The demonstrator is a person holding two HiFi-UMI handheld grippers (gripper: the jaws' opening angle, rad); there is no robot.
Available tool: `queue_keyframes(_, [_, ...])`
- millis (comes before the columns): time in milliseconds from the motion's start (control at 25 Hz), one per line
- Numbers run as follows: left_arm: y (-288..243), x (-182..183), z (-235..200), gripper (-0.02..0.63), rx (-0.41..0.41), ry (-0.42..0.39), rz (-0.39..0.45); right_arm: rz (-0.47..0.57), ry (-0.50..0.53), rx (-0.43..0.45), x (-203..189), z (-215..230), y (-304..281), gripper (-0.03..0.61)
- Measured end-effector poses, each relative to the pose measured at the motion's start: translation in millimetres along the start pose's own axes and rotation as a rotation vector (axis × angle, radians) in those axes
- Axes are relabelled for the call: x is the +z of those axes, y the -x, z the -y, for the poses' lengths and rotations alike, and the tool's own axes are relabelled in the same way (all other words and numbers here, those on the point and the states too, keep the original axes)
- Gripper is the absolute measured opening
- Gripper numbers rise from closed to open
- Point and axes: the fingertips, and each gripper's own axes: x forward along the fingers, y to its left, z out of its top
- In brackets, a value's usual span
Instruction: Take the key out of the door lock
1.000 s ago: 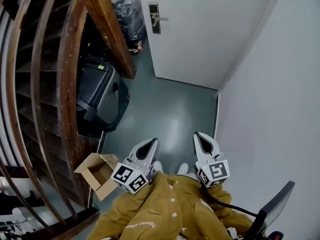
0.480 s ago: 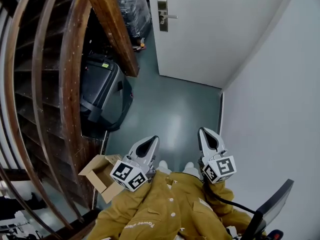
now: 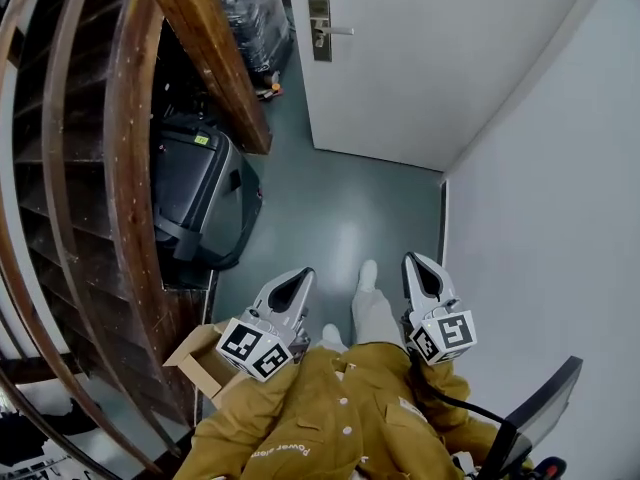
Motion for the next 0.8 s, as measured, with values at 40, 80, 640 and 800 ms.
queue_keyframes(40, [-8,2,-7,-0.003,0.004,0.003,0.0,0.0,-0.001,0.0,1,6,-9,0.006])
queue_keyframes(80, [-17,4,-13,-0.003,0.008,0.008,-0.001,-0.001,-0.001,0.002,2,13,-19,0.006])
queue_keyframes(640, [-240,61,-70,-0.003,-0.016,0.027,-0.024,0.035,0.061,0.064,86,168,-165,0.006])
queue_keyframes(800, [-274,71,-81,-0.003,-0.007,0.044,-0.032,0.037,0.043,0.045,100,205,-185,0.008])
